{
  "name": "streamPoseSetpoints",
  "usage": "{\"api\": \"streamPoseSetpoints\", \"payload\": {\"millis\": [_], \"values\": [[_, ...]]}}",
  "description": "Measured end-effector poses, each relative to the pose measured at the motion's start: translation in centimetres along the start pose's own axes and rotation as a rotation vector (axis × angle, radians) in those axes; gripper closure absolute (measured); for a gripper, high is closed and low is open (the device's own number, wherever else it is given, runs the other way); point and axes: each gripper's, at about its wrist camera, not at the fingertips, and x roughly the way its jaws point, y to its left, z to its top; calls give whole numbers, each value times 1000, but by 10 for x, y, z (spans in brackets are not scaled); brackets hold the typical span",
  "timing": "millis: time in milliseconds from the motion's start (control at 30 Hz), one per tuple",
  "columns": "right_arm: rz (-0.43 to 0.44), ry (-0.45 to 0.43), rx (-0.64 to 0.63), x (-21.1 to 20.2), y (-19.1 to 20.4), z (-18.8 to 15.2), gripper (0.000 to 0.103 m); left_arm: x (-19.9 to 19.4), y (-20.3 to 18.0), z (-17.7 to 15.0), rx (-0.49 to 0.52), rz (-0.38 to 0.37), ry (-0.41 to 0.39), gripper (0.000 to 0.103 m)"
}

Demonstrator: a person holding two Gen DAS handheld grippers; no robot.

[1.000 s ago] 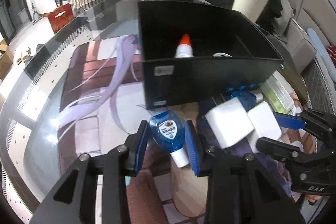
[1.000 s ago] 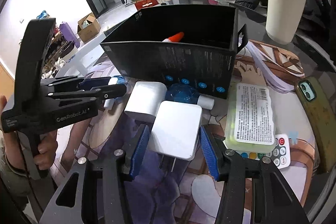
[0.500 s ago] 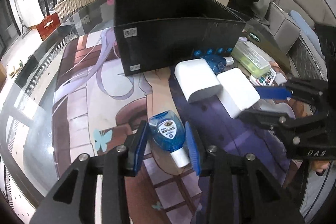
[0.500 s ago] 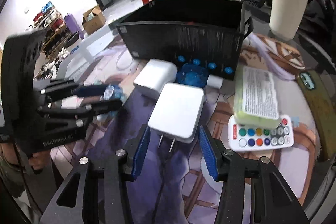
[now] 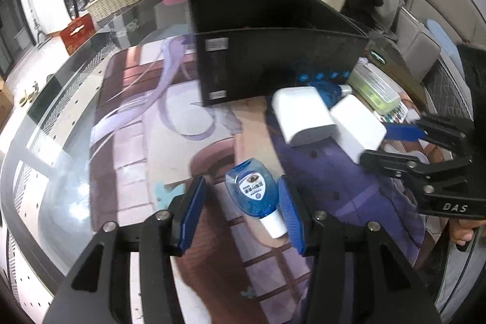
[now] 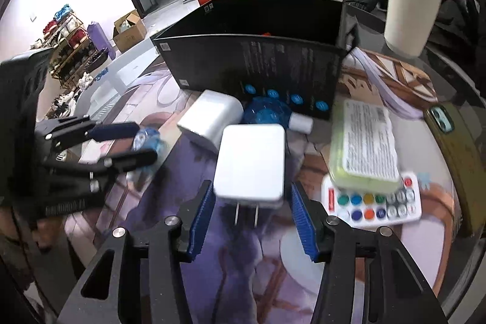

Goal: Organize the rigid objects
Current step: 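Grasp the blue correction tape with the left gripper while the right grasps a white charger, then lift the correction tape and white charger over the black box with both tools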

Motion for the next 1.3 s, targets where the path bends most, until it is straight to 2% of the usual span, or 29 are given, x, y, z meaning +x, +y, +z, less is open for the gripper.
{"api": "streamPoseSetpoints", "payload": {"millis": [100, 267, 300, 400, 567, 833, 1067, 1167, 1300], "values": [[18, -15, 3, -2, -2, 0, 52, -1, 3, -1, -16, -34, 0, 54], [23, -50, 12, -6, 0, 7, 52, -1, -11, 1, 18, -62, -1, 54], [20, -52, 13, -5, 1, 8, 52, 0, -11, 1, 15, -69, 4, 56], [4, -47, -4, 4, 3, 14, 52, 3, -14, 2, 20, -86, 16, 73], [-32, -37, -51, 15, 11, 12, 56, 2, -19, 4, 30, -105, 21, 74], [-55, -31, -89, 13, 16, 4, 57, 3, -28, 2, 67, -37, 10, 72], [-99, -39, -133, 15, 24, -2, 57, 4, -32, 3, 91, 1, 0, 75], [-101, -33, -158, 14, 27, -3, 58, 1, -32, 4, 102, 47, -38, 75], [-83, -37, -150, 11, 27, -6, 58, -5, -33, 5, 114, 64, -68, 75]]}}
